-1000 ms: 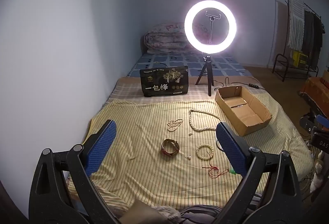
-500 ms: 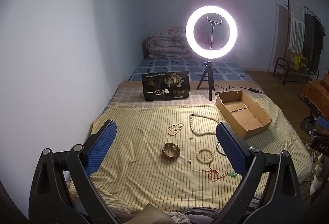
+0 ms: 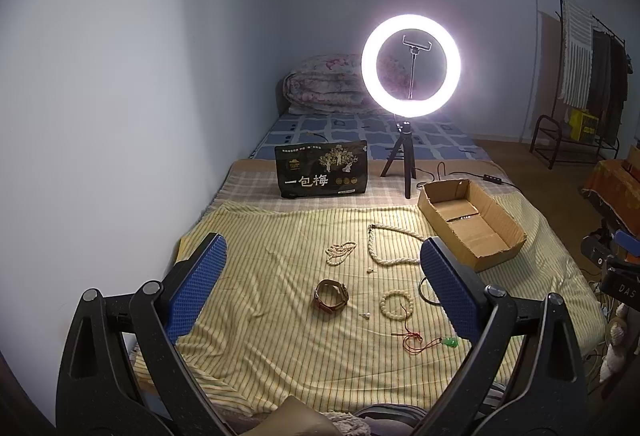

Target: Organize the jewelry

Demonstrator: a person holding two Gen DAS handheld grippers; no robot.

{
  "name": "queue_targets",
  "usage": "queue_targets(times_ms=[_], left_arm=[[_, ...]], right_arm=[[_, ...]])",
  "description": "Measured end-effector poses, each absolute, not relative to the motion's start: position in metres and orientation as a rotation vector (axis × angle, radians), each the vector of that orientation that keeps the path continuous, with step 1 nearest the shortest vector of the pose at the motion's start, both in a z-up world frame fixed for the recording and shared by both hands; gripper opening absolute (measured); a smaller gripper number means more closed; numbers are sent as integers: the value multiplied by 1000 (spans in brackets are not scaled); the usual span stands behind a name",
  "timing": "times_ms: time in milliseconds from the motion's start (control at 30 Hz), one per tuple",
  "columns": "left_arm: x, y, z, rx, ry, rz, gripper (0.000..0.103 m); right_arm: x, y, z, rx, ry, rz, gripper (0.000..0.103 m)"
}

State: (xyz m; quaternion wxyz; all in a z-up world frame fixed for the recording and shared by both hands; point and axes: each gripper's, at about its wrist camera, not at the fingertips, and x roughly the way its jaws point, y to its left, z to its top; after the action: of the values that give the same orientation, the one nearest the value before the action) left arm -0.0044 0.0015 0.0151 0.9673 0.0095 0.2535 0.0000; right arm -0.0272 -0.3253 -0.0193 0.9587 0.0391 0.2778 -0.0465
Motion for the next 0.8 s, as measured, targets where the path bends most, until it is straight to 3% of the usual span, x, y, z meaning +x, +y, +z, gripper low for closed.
queue_targets(times_ms=[800], left_arm=[[11,-16,32,15,512,-3,99]], right_arm=[[-25,-321,-22,67,575,-87,103]])
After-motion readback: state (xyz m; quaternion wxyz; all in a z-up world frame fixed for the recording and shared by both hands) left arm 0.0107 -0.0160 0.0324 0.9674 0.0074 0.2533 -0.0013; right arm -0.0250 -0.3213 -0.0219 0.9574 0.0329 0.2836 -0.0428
